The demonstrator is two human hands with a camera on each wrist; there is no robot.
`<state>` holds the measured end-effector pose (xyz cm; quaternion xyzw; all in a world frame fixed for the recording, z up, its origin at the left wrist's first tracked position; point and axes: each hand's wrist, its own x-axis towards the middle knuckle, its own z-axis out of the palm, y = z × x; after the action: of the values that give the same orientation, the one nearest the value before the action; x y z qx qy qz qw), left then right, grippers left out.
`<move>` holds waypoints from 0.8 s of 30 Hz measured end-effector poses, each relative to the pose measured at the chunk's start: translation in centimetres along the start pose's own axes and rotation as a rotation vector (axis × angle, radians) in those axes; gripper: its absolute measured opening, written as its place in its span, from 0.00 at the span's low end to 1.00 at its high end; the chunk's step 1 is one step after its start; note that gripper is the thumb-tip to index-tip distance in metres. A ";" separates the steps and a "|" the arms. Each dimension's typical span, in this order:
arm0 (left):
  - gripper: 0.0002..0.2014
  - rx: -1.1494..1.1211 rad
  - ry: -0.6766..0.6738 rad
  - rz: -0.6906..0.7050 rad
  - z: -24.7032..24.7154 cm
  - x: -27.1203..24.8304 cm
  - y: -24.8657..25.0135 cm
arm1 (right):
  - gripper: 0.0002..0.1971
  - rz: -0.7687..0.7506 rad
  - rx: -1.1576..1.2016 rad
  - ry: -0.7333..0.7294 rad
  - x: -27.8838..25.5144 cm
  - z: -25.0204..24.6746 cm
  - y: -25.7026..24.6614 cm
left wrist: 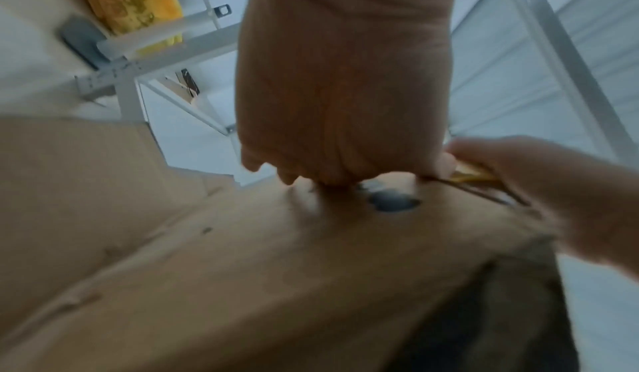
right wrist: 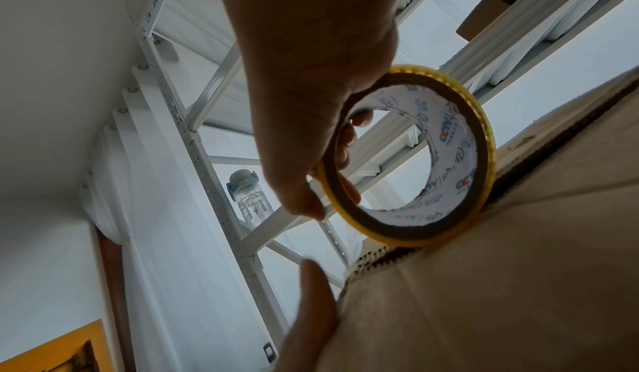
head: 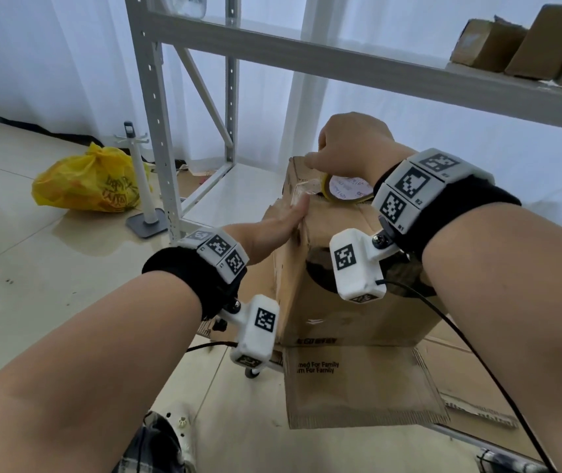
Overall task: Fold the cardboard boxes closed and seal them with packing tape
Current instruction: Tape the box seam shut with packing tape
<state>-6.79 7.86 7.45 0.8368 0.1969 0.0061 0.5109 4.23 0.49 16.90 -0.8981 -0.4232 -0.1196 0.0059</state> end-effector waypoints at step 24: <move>0.38 0.158 -0.176 0.279 -5.2 9.0 0.5 | 0.24 0.116 0.651 0.017 4.0 -0.8 4.6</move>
<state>0.60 15.13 8.63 0.8908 0.0332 -0.0118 0.4530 10.02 0.50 18.99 -0.8707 -0.3871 0.0150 0.3029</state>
